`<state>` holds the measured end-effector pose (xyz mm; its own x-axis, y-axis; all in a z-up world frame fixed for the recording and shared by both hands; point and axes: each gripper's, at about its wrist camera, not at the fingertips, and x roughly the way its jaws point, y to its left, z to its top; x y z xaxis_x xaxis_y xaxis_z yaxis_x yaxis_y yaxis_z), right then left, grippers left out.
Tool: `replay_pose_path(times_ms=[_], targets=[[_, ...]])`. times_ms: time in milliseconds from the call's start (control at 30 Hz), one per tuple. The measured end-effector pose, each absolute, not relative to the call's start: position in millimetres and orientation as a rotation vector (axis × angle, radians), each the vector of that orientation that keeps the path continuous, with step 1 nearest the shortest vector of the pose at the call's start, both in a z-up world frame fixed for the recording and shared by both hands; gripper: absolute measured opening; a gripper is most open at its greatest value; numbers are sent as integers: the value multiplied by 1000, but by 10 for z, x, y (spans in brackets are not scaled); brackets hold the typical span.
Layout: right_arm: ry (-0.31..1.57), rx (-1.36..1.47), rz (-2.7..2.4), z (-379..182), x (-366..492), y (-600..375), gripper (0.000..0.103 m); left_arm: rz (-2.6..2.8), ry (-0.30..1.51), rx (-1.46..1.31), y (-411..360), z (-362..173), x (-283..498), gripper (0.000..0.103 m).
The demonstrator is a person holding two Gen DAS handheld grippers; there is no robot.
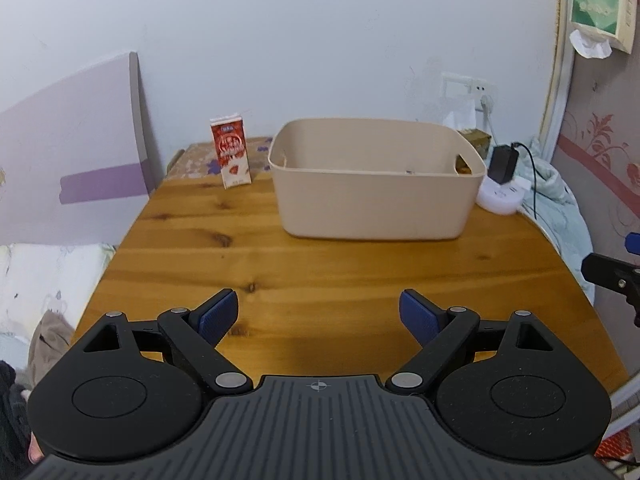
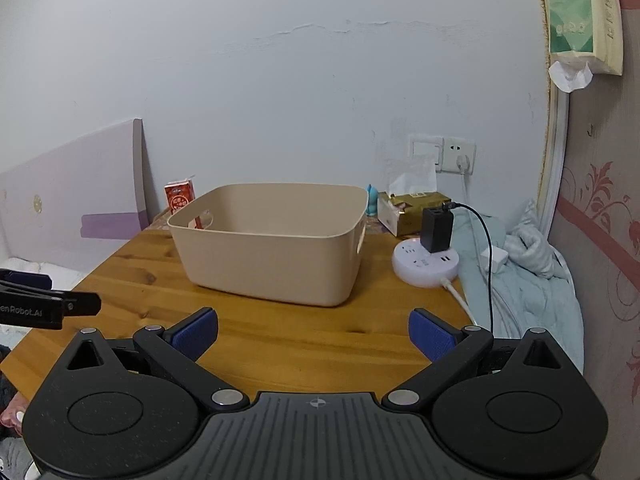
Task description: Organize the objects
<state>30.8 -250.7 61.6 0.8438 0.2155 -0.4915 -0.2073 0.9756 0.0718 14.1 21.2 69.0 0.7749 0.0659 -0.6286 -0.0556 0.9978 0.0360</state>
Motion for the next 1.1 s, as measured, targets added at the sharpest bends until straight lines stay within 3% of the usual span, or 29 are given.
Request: replay_pose_path(times_ms=[1100], targets=[[602,-24,232,477,207,-2438,103,86,732,31,66,578,-193,92]])
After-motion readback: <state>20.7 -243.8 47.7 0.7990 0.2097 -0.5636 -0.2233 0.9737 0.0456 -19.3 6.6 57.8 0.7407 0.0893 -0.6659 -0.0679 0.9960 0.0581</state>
